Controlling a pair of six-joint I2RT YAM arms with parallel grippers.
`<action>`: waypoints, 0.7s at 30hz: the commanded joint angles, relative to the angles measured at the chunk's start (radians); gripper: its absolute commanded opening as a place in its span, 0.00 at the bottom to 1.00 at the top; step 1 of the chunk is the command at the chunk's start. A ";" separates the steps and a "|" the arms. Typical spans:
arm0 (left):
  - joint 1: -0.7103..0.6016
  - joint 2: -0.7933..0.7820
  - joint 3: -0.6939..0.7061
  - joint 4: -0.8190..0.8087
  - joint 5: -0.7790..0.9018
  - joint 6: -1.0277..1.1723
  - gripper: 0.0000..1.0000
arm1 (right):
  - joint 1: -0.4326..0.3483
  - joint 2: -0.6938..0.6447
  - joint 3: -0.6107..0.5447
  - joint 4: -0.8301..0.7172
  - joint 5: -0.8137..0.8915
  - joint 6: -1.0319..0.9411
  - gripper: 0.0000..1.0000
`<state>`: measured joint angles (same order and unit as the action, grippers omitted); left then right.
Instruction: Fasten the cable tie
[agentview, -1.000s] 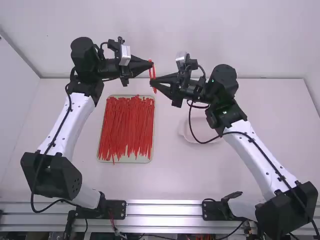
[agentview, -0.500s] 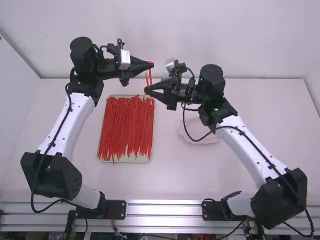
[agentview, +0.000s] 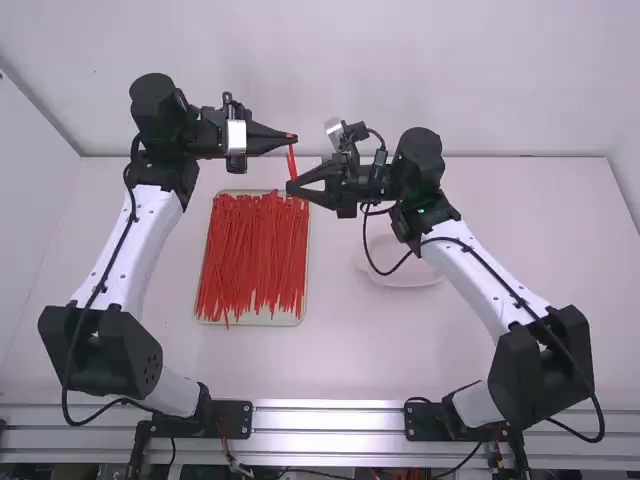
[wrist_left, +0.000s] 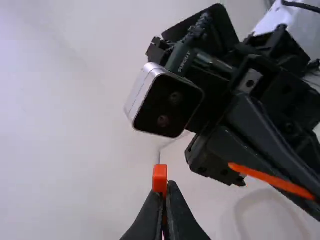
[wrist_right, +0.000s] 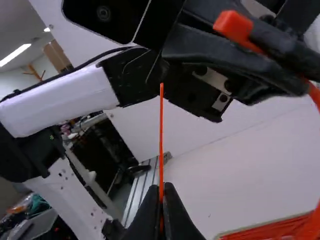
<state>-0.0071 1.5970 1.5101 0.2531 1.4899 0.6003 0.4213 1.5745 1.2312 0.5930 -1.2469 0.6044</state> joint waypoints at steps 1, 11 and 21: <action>0.019 -0.010 0.020 0.011 0.047 0.037 0.02 | -0.004 0.000 0.024 0.006 -0.025 0.026 0.00; 0.005 -0.010 0.020 0.018 0.047 0.063 0.02 | -0.002 0.001 0.024 0.014 0.053 0.054 0.00; -0.019 -0.010 0.020 0.045 0.036 0.062 0.02 | -0.003 0.001 0.024 0.014 0.113 0.054 0.00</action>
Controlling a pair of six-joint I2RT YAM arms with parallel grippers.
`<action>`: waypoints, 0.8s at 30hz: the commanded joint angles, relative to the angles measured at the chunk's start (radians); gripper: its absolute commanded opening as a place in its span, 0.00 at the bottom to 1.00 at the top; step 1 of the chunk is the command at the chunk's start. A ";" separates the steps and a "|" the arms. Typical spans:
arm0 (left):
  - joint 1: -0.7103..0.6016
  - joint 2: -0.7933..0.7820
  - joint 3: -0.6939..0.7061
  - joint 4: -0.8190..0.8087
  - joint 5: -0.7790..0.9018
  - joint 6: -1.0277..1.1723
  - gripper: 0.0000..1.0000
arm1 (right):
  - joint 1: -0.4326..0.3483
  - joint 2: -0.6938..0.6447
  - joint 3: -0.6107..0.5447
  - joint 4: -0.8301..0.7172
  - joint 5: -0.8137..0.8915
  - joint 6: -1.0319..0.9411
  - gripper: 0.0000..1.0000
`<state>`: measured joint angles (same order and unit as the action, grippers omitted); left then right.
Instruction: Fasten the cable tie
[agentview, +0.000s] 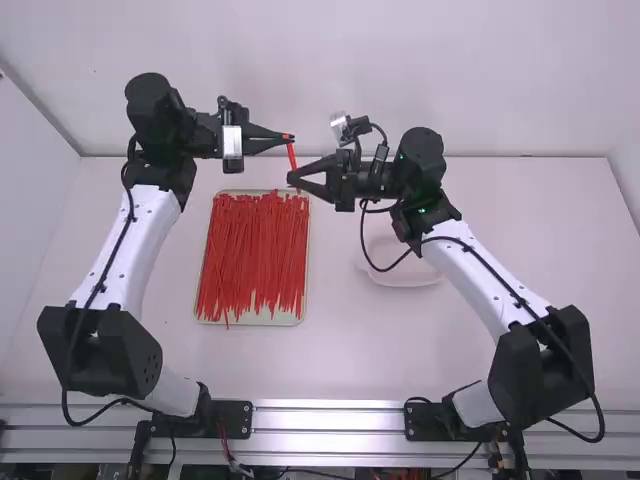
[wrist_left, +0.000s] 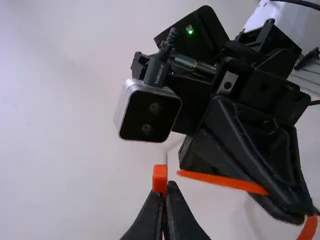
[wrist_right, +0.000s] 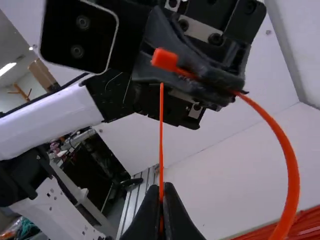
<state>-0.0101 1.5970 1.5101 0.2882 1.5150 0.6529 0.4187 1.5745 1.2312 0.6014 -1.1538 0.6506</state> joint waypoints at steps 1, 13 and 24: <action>-0.018 -0.010 0.020 0.018 0.009 0.010 0.02 | -0.001 0.001 0.024 0.005 0.027 0.008 0.00; -0.022 -0.010 0.020 0.028 -0.043 0.011 0.02 | -0.019 0.001 0.024 0.005 0.033 0.008 0.00; -0.035 -0.009 0.020 -0.014 -0.070 0.089 0.02 | -0.019 0.002 0.024 0.034 0.040 0.035 0.00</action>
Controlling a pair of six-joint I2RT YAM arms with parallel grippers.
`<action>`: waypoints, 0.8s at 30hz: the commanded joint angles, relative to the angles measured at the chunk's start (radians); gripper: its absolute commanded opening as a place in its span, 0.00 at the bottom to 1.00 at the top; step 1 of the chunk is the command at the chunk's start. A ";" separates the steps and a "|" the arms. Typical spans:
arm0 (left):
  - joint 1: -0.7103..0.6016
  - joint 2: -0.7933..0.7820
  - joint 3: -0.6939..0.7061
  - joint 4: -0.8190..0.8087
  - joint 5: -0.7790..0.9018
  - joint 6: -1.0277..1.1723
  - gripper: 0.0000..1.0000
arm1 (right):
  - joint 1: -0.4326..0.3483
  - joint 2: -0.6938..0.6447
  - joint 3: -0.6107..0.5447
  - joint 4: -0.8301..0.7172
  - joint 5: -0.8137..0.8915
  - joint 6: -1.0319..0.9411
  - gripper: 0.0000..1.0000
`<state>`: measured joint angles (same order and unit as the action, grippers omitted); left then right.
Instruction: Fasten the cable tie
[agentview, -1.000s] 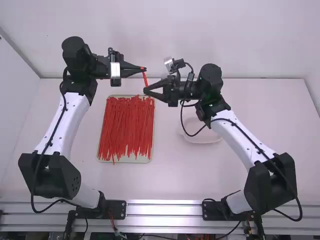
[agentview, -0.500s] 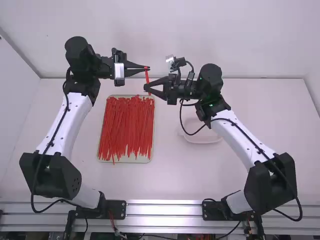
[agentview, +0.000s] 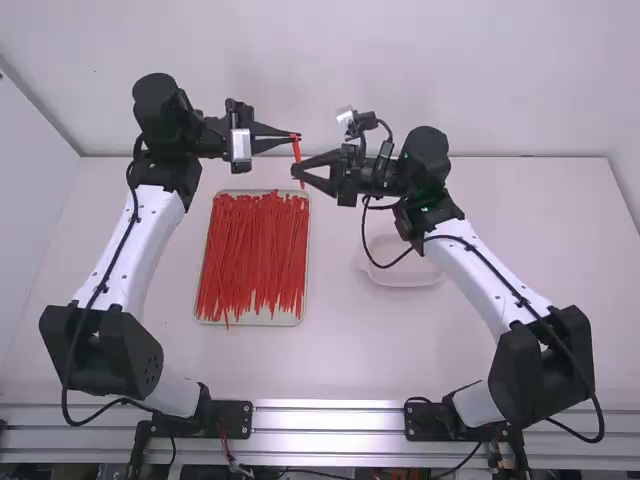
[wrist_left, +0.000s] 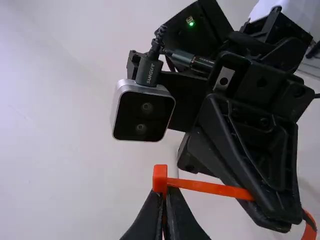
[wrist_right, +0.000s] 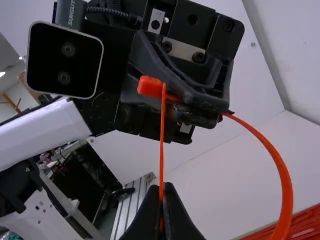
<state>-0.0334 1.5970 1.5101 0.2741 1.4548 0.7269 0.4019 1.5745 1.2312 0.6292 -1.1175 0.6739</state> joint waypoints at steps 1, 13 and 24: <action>-0.011 -0.009 0.020 0.001 -0.013 0.015 0.02 | -0.002 0.002 0.024 0.006 0.004 0.011 0.00; -0.013 -0.009 0.020 0.023 -0.060 0.004 0.02 | -0.002 0.002 0.024 -0.004 -0.001 0.011 0.00; -0.031 -0.009 0.020 0.016 -0.058 0.003 0.02 | -0.002 0.002 0.024 -0.004 0.019 0.011 0.00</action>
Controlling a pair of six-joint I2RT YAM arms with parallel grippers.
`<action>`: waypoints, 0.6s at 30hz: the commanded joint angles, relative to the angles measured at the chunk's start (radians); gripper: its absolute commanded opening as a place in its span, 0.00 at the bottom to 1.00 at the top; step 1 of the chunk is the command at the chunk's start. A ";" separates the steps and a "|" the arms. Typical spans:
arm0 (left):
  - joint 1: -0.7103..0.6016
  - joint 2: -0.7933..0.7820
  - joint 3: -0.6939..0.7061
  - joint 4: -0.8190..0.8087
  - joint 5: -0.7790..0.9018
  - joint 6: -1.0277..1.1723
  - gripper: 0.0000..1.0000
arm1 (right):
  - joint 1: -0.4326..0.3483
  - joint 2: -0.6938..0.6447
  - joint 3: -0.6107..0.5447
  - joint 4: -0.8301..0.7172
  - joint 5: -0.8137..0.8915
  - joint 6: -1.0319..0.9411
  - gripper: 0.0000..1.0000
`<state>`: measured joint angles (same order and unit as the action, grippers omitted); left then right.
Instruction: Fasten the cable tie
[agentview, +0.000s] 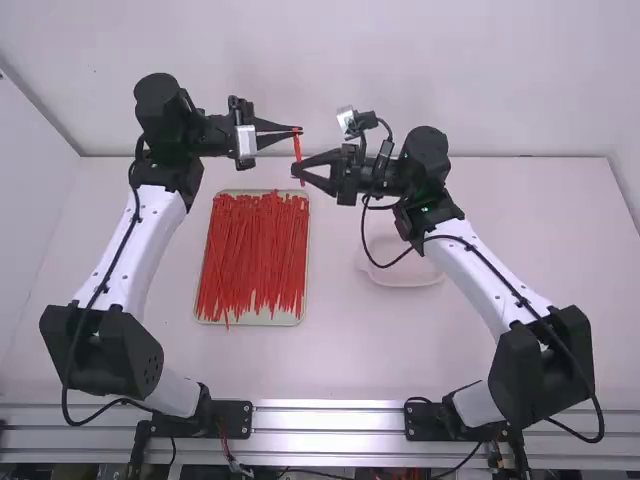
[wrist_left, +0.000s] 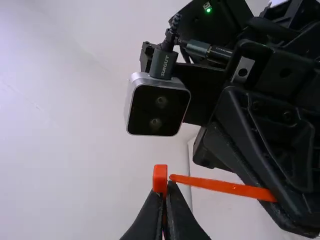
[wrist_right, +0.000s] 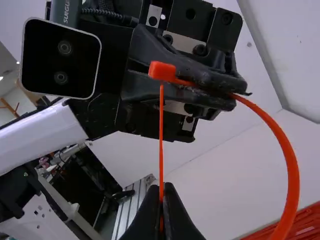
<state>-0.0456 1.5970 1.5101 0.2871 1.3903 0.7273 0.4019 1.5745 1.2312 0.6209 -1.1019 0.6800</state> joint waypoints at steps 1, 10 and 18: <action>-0.026 -0.009 0.020 0.002 0.007 0.003 0.02 | -0.002 0.002 0.024 0.004 0.004 0.005 0.00; -0.023 -0.009 0.005 0.003 0.004 0.007 0.02 | -0.002 0.002 0.024 0.004 0.002 0.031 0.00; -0.019 -0.009 -0.013 0.023 0.012 0.005 0.02 | -0.002 0.002 0.024 0.013 0.001 0.032 0.00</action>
<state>-0.0628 1.5970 1.5097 0.3035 1.3834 0.7273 0.4011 1.5745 1.2312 0.6285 -1.1011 0.7067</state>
